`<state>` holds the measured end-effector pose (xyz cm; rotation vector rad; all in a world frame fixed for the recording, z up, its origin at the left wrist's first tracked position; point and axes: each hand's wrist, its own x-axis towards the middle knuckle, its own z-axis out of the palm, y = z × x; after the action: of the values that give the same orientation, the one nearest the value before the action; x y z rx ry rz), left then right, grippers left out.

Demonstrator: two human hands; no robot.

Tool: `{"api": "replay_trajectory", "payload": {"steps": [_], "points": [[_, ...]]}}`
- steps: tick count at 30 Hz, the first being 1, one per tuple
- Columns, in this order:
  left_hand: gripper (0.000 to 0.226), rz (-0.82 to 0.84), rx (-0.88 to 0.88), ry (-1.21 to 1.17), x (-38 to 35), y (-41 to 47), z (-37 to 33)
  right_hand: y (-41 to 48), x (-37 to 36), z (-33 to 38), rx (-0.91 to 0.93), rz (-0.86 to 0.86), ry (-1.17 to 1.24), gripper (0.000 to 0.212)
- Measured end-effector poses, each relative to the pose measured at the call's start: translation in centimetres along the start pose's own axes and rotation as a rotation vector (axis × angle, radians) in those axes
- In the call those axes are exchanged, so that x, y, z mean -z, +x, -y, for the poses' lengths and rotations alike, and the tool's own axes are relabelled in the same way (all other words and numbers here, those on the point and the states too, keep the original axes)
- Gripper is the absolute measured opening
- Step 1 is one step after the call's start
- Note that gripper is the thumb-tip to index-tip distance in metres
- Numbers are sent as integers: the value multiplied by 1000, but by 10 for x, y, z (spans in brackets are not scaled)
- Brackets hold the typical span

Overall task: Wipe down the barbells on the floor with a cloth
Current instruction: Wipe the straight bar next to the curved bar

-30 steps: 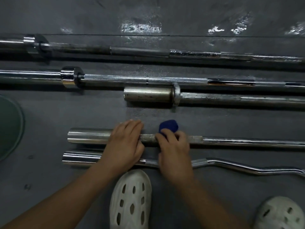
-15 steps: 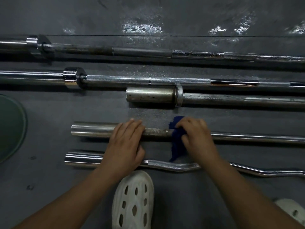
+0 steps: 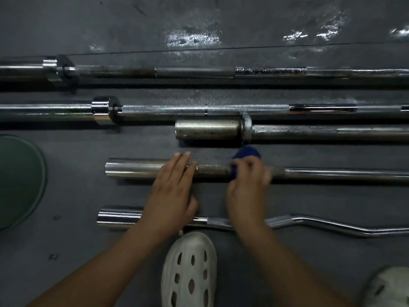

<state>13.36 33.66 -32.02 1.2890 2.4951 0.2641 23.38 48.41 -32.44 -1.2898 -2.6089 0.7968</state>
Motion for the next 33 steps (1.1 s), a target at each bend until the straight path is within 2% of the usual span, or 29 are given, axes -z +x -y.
{"api": "replay_trajectory", "payload": {"steps": [2, 3, 4, 6, 9, 11, 13, 15, 19, 20, 21, 23, 26, 28, 31, 33], "points": [[81, 20, -7, 13, -1, 2, 3, -16, -17, 24, 297, 196, 14, 48], [83, 23, -15, 16, 0, 4, 5, -14, -19, 28, 397, 281, 29, 50], [85, 24, -24, 19, 1, 7, 7, -5, -18, 27, 446, 295, 36, 51], [89, 36, -29, 24, 6, 13, 9, 12, -12, 12, 411, 166, -18, 48], [87, 46, -5, -5, 10, 22, 6, 5, -4, 2, 154, 47, -58, 49], [83, 21, -2, -28, 7, 20, 3, -4, -8, 26, 133, 108, -15, 45], [77, -14, 19, -64, 3, 13, 1, -3, -16, 46, 261, 246, 10, 41], [79, -27, 39, -66, 1, 7, 2, 9, -11, 43, 292, 272, 24, 44], [85, -15, 9, -10, 0, 8, 5, 12, 5, 4, -34, 10, 119, 37], [86, -15, 13, -2, -1, 9, 4, 8, 4, 6, -71, -13, 113, 33], [85, -15, 21, -3, -2, 11, 2, 5, 1, 13, -42, 1, 81, 30], [81, -29, 45, -26, -3, 11, -2, 0, -10, 34, 139, 118, 13, 31], [82, -21, 45, -25, -3, 12, 0, 5, -10, 36, 339, 281, 1, 46], [87, -5, 31, -8, -2, 12, 2, 9, -5, 17, 329, 303, 48, 59], [87, -13, 40, -6, -2, 13, -1, -10, -8, 12, 263, 222, 17, 75], [85, -22, 53, -30, -3, 13, -2, -19, -16, 25, 353, 275, -4, 75]]}}
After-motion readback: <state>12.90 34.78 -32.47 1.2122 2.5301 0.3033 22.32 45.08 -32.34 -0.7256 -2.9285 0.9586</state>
